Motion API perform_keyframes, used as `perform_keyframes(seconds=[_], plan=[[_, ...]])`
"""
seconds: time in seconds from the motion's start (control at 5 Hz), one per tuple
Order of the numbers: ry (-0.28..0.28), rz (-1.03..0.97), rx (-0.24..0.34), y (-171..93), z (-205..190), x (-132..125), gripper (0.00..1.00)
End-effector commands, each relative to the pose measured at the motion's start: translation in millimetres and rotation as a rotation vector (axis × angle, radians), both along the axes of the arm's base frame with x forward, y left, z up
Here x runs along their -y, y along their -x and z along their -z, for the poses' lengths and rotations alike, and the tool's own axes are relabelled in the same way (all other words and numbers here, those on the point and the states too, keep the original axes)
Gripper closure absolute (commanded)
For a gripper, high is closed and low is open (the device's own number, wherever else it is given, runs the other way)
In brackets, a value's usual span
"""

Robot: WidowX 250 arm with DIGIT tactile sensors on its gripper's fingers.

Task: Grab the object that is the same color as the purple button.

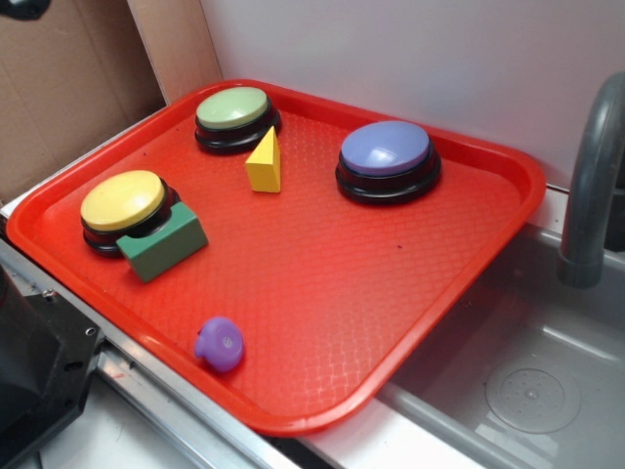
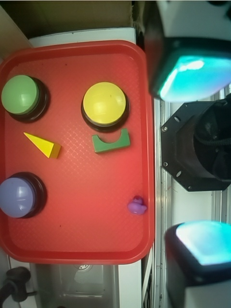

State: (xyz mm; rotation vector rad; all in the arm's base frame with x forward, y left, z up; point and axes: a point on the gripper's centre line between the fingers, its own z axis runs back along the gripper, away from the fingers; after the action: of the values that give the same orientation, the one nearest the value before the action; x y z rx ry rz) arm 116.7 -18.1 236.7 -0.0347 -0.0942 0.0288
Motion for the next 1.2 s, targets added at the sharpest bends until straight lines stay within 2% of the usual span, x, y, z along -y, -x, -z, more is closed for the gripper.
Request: perform_keyframes(seconds=[0.0, 0.2, 0.4, 0.8, 1.0], plan=[[0.000, 0.000, 0.000, 0, 0, 0, 0.00], [0.009, -0.008, 0.005, -12, 15, 17, 0.00], [0.017, -0.014, -0.019, -23, 33, 30, 0.00], [0.095, 0.001, -0.065, -32, 93, 66, 0.00], [0.156, 0.013, -0.098, -26, 129, 80, 0.00]])
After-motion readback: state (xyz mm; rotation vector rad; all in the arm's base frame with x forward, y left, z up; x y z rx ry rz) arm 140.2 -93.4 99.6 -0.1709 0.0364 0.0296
